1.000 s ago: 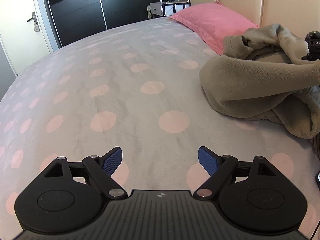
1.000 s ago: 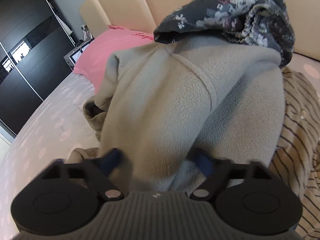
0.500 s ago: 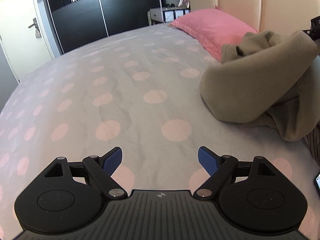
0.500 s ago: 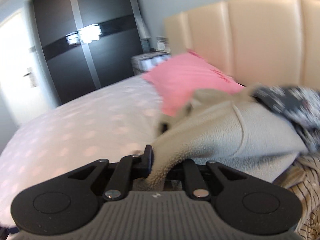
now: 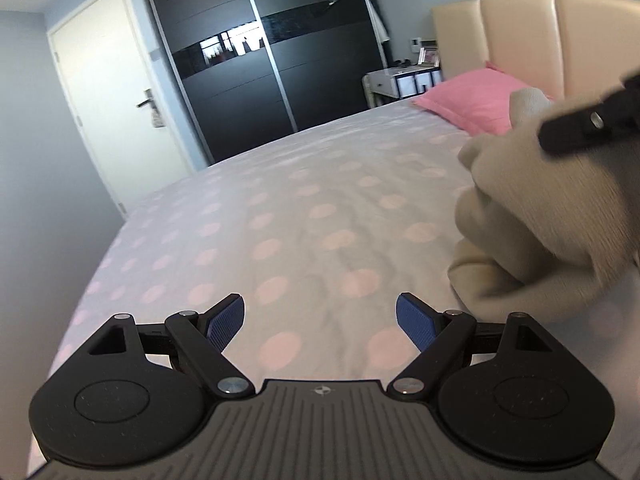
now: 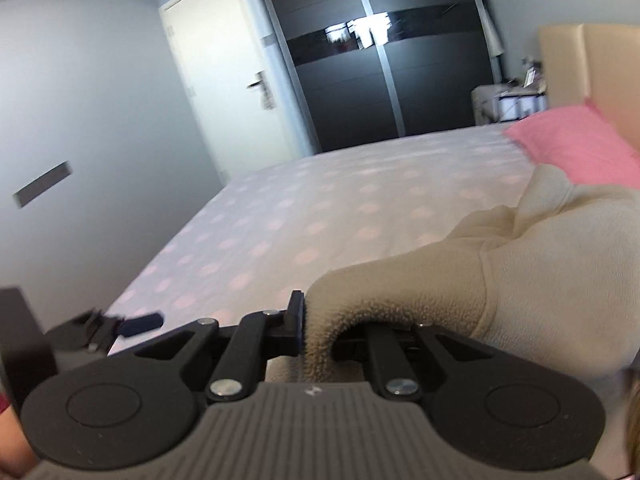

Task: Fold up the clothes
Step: 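Pull the beige hoodie off the pile onto the open sheet with the right gripper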

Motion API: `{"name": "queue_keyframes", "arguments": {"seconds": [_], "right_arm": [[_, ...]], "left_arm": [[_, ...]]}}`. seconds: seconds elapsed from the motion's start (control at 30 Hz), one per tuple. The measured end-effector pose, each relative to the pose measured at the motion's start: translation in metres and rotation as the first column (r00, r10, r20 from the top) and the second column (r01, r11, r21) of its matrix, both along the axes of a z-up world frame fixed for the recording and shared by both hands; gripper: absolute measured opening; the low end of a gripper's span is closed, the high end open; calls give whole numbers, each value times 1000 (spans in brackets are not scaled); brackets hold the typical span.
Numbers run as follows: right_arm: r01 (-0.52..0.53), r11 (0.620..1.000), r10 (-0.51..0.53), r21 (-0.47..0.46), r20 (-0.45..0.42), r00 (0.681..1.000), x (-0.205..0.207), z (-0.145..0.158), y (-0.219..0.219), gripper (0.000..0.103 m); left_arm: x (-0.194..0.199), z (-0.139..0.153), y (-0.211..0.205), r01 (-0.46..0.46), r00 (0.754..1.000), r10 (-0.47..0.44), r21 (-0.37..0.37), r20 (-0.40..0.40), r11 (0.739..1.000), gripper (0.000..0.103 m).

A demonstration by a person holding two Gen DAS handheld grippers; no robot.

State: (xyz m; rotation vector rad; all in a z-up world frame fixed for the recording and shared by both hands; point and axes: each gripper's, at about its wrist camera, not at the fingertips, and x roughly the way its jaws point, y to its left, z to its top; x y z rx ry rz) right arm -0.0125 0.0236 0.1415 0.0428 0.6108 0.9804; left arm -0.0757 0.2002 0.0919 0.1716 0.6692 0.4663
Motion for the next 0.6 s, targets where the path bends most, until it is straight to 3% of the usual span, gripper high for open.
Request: {"name": "queue_keyframes", "arguments": {"seconds": [0.13,0.2,0.37,0.43,0.5,0.6], "right_arm": [[-159,987,158,-31,-16,987,-65,-8,11,13],[-202,978,196,-61,-86,977,-83,-19,12,13],[-256,954,220,-153,-221,950,-103,-62,1,20],[-263,950,221,-169,-231,948,-108,-71,-11,24],[-262,948,216,-180,-241,946,-111,-77,-24,37],[-269,945,218,-187,-256,942,-108,-80,-44,43]], "left_arm": [[-33,-4,15,-41,999,41,-6,-25,999,84],[-43,-10,18,-61,997,60,-12,-48,998,84],[-60,-17,17,-58,996,55,-50,-65,997,84],[-66,-19,16,-53,997,48,-71,-68,996,84],[-68,-23,14,-43,997,36,-93,-75,995,84],[-66,-30,13,-32,996,21,-131,-85,991,84]]}}
